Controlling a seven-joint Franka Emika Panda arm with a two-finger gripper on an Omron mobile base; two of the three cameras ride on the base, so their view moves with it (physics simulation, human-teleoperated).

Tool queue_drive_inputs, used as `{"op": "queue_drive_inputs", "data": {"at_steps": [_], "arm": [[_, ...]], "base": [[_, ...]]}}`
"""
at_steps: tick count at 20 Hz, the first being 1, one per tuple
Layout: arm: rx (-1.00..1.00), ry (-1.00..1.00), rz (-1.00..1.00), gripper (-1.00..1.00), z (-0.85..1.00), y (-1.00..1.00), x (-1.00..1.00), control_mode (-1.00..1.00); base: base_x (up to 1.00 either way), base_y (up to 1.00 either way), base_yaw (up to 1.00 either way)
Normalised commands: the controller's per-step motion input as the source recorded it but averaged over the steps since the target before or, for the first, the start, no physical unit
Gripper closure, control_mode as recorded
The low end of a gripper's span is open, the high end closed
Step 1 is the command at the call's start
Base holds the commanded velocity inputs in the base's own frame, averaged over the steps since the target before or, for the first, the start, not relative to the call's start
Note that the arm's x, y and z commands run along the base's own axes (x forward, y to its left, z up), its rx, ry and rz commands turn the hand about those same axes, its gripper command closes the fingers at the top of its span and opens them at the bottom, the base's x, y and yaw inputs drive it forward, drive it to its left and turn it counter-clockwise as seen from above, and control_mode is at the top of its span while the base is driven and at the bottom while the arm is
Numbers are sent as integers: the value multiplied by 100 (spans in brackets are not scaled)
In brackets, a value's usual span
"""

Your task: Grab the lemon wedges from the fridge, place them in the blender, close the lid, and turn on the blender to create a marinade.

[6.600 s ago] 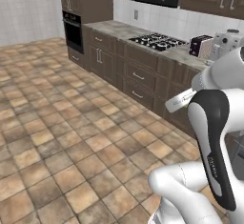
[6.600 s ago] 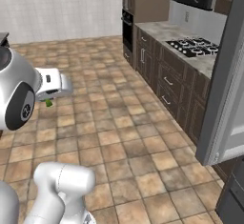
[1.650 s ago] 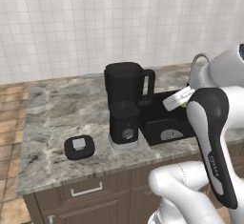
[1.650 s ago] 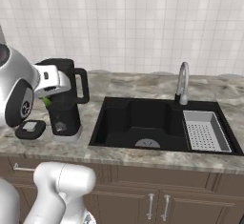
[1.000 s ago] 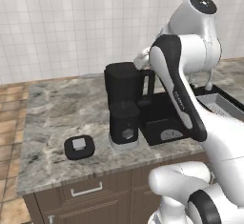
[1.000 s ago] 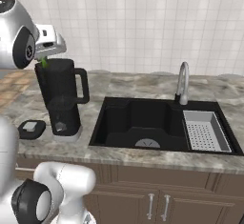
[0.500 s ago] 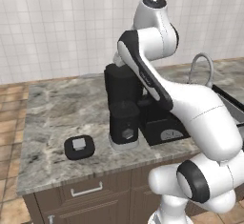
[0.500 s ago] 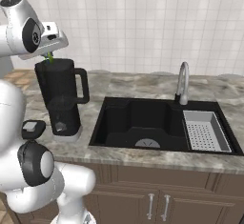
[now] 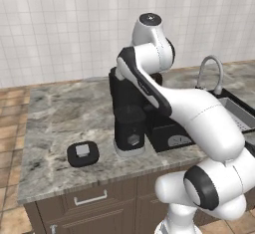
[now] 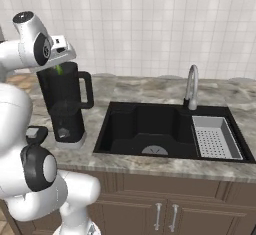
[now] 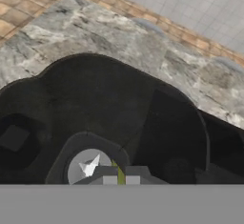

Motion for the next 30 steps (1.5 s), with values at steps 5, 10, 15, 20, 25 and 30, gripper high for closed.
{"op": "queue_drive_inputs", "data": {"at_steps": [5,10,15,20,25,30], "arm": [[0,0,1,100,-34,5,19,-100],[0,-5,1,-100,-8,10,26,-100],[1,-1,0,-100,28,24,5,-100],[4,0,0,-100,44,6,-31,-100],[8,-1,0,-100,31,-14,-97,-100],[2,-6,0,-100,-4,-40,-100,-100]], "base": [[0,0,0],[0,0,0],[0,0,0],[0,0,0],[0,0,0],[0,0,0]]}}
